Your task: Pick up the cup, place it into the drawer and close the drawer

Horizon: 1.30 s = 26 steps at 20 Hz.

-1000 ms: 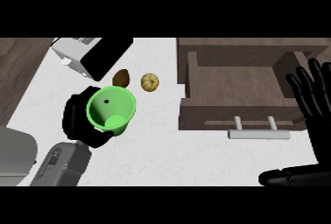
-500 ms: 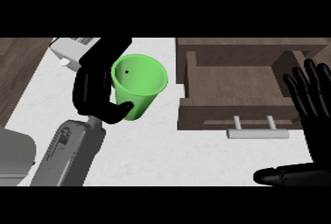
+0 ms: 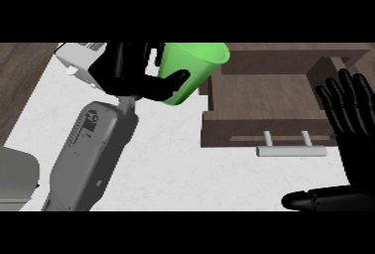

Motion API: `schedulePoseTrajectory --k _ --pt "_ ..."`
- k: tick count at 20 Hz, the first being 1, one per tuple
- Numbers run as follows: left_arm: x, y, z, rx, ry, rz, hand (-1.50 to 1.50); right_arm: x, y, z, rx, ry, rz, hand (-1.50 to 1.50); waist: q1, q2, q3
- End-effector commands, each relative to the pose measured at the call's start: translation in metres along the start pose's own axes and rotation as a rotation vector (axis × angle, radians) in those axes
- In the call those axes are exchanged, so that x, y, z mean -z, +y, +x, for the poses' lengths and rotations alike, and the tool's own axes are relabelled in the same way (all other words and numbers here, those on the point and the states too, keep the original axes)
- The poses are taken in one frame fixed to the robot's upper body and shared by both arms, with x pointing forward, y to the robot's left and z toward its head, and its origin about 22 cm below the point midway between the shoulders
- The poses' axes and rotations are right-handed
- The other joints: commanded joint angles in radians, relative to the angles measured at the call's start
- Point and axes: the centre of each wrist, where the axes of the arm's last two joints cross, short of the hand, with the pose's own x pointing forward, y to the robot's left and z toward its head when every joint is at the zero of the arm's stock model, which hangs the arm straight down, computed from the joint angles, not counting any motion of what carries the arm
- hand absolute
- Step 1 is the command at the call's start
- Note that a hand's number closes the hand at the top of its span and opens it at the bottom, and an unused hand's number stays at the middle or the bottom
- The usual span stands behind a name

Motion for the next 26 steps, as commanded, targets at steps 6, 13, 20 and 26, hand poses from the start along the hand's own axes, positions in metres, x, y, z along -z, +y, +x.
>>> schedulePoseTrajectory --k 6,13,20,26 --pt "0.045 -0.031 0.011 0.045 0.069 -0.056 1.5 -0.002 -0.005 -0.007 0.001 0.005 -0.01 -1.5 -0.003 0.001 0.0" --pt "0.057 -0.068 -0.009 0.106 0.115 -0.035 1.5 0.003 -0.007 0.013 -0.01 -0.009 0.01 -1.5 -0.012 0.001 0.0" --pt "0.058 -0.074 -0.037 0.132 0.144 -0.042 1.5 0.007 -0.013 0.006 -0.012 -0.008 0.007 -1.5 -0.023 0.005 0.0" --pt "0.065 -0.085 -0.046 0.151 0.2 -0.018 1.5 0.019 0.003 -0.004 -0.003 -0.017 0.025 -1.5 -0.049 0.013 0.0"
